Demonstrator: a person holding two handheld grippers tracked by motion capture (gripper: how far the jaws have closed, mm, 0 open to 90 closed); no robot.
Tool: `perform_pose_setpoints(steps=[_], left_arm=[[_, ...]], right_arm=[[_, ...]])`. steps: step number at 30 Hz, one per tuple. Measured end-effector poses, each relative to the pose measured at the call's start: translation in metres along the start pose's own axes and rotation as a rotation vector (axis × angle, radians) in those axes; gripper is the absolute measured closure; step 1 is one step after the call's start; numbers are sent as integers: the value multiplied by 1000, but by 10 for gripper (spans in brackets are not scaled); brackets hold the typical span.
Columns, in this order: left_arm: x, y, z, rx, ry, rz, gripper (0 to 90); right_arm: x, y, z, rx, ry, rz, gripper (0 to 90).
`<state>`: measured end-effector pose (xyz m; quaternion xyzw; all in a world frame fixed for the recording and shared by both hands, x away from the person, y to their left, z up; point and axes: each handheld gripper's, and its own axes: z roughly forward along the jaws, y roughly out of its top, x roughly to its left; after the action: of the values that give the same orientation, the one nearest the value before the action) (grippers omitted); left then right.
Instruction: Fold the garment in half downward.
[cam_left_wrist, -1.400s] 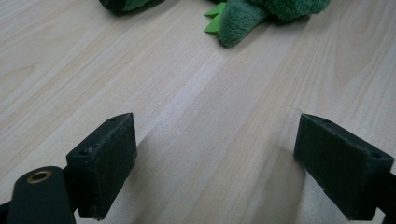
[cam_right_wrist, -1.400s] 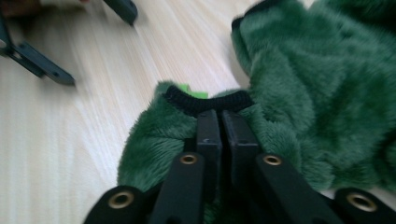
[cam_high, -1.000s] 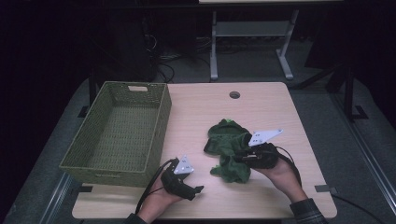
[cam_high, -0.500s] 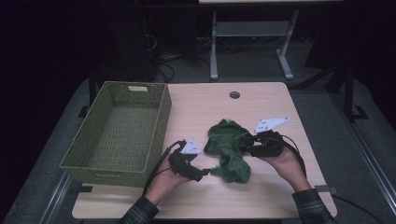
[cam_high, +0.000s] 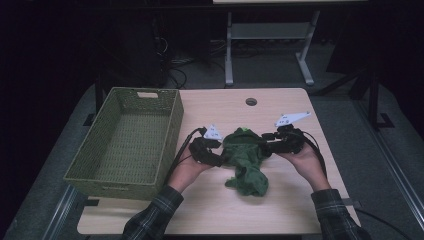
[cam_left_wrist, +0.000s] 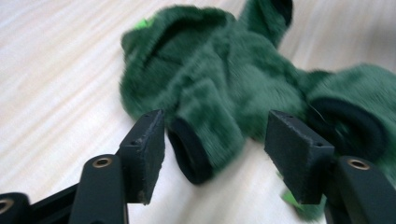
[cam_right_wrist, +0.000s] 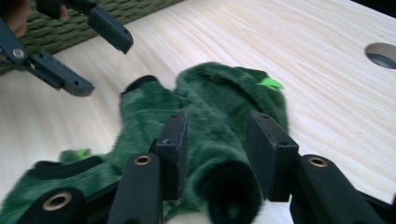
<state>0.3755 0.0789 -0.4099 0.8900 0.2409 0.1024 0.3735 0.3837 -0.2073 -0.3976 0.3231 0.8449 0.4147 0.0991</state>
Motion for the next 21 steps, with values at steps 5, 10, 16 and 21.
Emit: perform_pose_setpoints(steps=[5, 10, 16, 21], left_arm=[[13, 10, 10, -7, 9, 4, 429], [28, 15, 22, -6, 40, -5, 464], [42, 14, 39, 21, 46, -20, 484], [49, 14, 51, 29, 28, -22, 486]], right_arm=[[-15, 5, 6, 11, -9, 30, 585], [-29, 5, 18, 17, -15, 47, 600], [-44, 1, 35, 66, -18, 70, 596], [-52, 1, 46, 77, -6, 60, 599]])
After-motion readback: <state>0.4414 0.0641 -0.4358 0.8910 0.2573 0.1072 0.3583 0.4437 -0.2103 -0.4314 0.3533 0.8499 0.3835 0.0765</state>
